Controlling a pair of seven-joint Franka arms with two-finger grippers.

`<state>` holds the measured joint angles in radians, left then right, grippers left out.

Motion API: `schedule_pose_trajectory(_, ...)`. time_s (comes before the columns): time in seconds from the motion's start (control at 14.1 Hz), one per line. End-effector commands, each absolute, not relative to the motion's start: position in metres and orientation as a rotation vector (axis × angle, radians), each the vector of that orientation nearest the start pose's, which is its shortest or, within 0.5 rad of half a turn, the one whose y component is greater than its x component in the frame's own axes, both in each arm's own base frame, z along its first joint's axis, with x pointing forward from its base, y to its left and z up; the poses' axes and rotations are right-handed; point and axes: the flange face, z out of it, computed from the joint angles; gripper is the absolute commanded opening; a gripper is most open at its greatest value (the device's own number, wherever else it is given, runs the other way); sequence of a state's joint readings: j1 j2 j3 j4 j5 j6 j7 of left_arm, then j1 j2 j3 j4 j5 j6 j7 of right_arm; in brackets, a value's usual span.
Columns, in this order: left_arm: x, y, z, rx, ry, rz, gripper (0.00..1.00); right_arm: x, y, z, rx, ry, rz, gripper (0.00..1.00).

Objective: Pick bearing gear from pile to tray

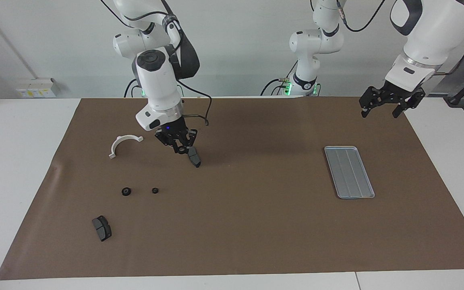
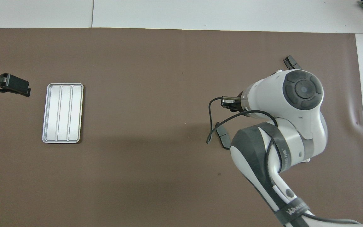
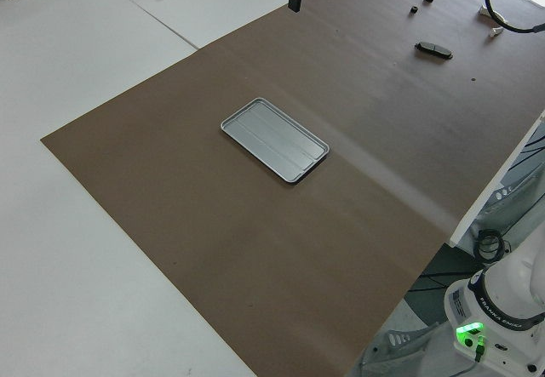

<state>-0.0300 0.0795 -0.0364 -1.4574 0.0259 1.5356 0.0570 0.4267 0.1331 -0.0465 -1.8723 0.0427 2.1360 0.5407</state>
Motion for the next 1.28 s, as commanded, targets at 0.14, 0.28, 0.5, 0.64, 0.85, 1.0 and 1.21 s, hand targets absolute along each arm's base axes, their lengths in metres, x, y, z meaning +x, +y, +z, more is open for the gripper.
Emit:
schedule_pose_trajectory(0.14, 0.567, -0.032, 0.631, -3.092, 0.171, -0.008, 1.0, 0.587, 0.319, 0.429, -3.005, 0.411, -0.169, 0.0)
schedule_pose_trajectory(0.28, 0.567, -0.032, 0.631, -3.092, 0.171, -0.006, 1.0, 0.582, 0.346, 0.411, -2.984, 0.428, -0.191, 0.0)
schedule_pose_trajectory(0.5, 0.567, -0.032, 0.631, -3.092, 0.171, -0.008, 1.0, 0.563, 0.397, 0.359, -3.005, 0.412, -0.194, 0.0)
schedule_pose_trajectory(0.64, 0.567, -0.031, 0.631, -3.092, 0.169, -0.005, 1.0, 0.562, 0.404, 0.345, -3.006, 0.432, -0.226, 0.0)
schedule_pose_trajectory(0.85, 0.567, -0.032, 0.631, -3.092, 0.171, -0.008, 1.0, 0.559, 0.405, 0.328, -3.015, 0.429, -0.216, 0.0)
schedule_pose_trajectory(1.0, 0.567, -0.032, 0.631, -3.092, 0.171, -0.008, 1.0, 0.561, 0.408, 0.312, -3.01, 0.421, -0.231, 0.01)
schedule_pose_trajectory(1.21, 0.567, -0.032, 0.631, -3.092, 0.171, -0.008, 1.0, 0.56, 0.408, 0.304, -3.01, 0.418, -0.23, 0.18)
